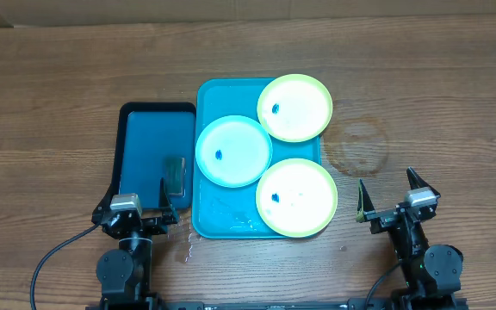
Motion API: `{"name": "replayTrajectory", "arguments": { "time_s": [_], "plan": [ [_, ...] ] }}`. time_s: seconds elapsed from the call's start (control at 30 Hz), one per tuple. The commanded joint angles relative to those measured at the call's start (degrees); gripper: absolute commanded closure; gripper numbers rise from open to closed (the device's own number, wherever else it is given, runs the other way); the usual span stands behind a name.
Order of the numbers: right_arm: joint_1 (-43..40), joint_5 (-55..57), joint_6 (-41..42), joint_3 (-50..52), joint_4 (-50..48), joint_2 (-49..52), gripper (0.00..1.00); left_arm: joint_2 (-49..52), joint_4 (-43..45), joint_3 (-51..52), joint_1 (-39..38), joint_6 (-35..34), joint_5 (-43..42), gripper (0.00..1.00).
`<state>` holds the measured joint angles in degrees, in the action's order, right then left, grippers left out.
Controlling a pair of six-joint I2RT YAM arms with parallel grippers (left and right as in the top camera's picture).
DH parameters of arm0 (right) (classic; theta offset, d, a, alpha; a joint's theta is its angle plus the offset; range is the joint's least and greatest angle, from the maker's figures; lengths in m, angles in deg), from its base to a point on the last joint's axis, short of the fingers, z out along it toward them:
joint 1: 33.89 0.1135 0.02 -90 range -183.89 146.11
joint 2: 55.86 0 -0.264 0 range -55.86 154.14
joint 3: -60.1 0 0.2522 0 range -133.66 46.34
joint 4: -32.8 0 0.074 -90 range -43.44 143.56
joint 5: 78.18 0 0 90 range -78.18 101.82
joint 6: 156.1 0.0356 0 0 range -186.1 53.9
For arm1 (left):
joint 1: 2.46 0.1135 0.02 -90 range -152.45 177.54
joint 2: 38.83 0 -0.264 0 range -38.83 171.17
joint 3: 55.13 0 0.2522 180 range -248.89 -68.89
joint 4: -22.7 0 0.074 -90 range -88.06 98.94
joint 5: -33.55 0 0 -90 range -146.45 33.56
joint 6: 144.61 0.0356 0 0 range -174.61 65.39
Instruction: Clean dirty plates on tray and stack at the side
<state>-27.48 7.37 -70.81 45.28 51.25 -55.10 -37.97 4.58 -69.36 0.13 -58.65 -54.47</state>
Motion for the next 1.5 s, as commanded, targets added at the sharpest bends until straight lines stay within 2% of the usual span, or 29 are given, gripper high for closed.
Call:
{"name": "replayTrajectory", "arguments": {
  "time_s": [0.0, 0.1, 0.23, 0.47, 0.67, 0.77, 0.87, 1.07, 1.3, 1.47],
  "plan": [
    [-0.15, 0.35, 0.17, 0.61, -0.26, -0.26, 0.00, 0.04, 0.09, 0.20, -0.33, 1.22, -0.39, 0.01],
    [-0.15, 0.35, 0.17, 0.61, -0.26, -0.26, 0.00, 0.04, -0.04, 0.20, -0.33, -0.94, -3.65, 0.00],
    [-0.15, 0.37, 0.15, 0.61, -0.28, -0.26, 0.00, 0.04, 0.11, 0.20, -0.33, -7.23, -5.35, 0.00],
    [-0.15, 0.33, 0.20, 0.61, -0.28, -0.26, 0.00, 0.04, 0.11, 0.20, -0.33, -7.52, -5.29, 0.00],
    [-0.15, 0.35, 0.20, 0.00, -1.57, -0.26, 0.00, 0.04, 3.06, -0.44, -0.37, -8.70, -18.12, 0.00],
    [-0.15, 0.33, 4.44, -3.63, -0.09, -0.26, 0.00, 0.04, 0.85, -3.63, -0.37, -9.35, -20.06, 0.00],
    [-0.15, 0.33, 7.82, -9.70, 4.17, -0.24, 0.00, 0.46, -3.76, -9.79, -0.37, -9.77, -20.02, 0.00],
    [-0.15, 0.17, 7.98, -24.70, 13.81, 3.87, 0.00, 5.97, -12.24, -26.58, -0.37, -9.70, -19.41, 0.00],
    [-0.15, -4.94, 7.96, -42.07, 24.26, 18.34, 0.00, 21.35, -27.91, -49.79, -0.37, -9.40, -19.43, 0.00],
    [-0.15, -10.16, 7.96, -54.31, 34.80, 32.06, 0.00, 33.73, -41.88, -65.20, -0.37, -5.95, -19.41, 0.00]
  ]
}}
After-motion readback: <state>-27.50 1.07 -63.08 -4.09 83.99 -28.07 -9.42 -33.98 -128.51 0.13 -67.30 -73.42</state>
